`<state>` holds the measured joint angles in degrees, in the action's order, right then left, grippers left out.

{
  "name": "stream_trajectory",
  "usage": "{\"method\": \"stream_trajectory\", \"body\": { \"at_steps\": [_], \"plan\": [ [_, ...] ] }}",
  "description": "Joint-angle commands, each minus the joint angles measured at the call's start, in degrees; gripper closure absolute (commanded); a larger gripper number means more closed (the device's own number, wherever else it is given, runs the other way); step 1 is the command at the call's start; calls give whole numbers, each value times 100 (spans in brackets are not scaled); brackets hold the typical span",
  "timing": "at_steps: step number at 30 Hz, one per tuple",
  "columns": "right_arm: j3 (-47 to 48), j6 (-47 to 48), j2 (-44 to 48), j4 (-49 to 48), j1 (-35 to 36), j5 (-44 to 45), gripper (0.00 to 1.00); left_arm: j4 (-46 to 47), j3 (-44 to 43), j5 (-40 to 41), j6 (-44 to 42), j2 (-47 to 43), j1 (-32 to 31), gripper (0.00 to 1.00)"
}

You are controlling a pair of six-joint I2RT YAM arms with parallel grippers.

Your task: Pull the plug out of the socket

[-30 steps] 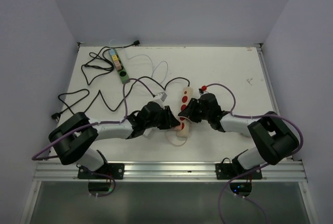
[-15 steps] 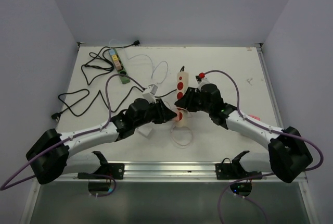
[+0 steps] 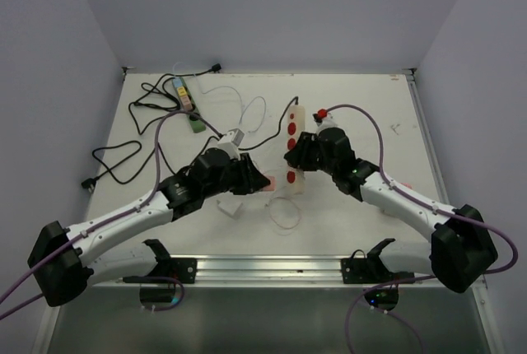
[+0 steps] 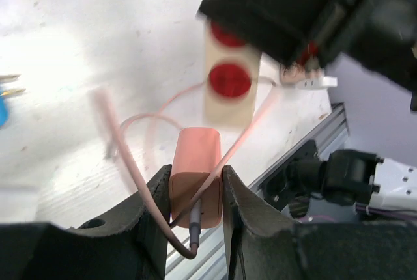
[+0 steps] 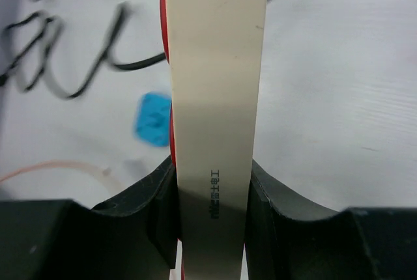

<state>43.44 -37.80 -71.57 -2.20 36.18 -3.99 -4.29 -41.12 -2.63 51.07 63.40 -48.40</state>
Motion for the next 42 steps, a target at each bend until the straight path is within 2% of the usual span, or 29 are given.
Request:
{"method": "stream_trajectory", "body": {
  "at_steps": [1,4,10,17,21,30,34,35,37,38,41,42],
  "plan": [
    [-46,1064,-138,993,-701,2543,100,-1433,-247,35,-290,-722,138,100],
    [-46,1108,-190,993,-718,2684,100,-1732,-440,166,-317,-872,138,100],
    [-99,1029,-68,458,-753,1631,100,-1813,-537,237,-553,-829,147,100],
    [-55,854,99,-762,-753,743,100,-758,349,-895,-870,-644,129,99],
    [-11,485,-41,-1440,-744,216,100,-529,737,-985,-950,-513,112,93],
    [165,72,-366,-2118,-709,-717,100,-265,1194,-809,-985,49,94,79],
    [288,71,-489,-2153,-630,-1033,100,-256,1221,-818,-959,94,94,60],
    [340,115,-533,-2136,-561,-1060,100,-256,1212,-774,-950,59,94,46],
    [402,159,-594,-2127,-490,-1156,100,-300,1195,-704,-932,-116,94,33],
    [480,203,-612,-2101,-429,-1192,100,-335,1160,-599,-941,-204,94,22],
    [717,308,-744,-1961,-279,-1315,100,-686,932,-283,-967,-582,94,5],
    [788,335,-831,-1925,-235,-1332,100,-974,835,-168,-985,-748,94,3]
  ]
}}
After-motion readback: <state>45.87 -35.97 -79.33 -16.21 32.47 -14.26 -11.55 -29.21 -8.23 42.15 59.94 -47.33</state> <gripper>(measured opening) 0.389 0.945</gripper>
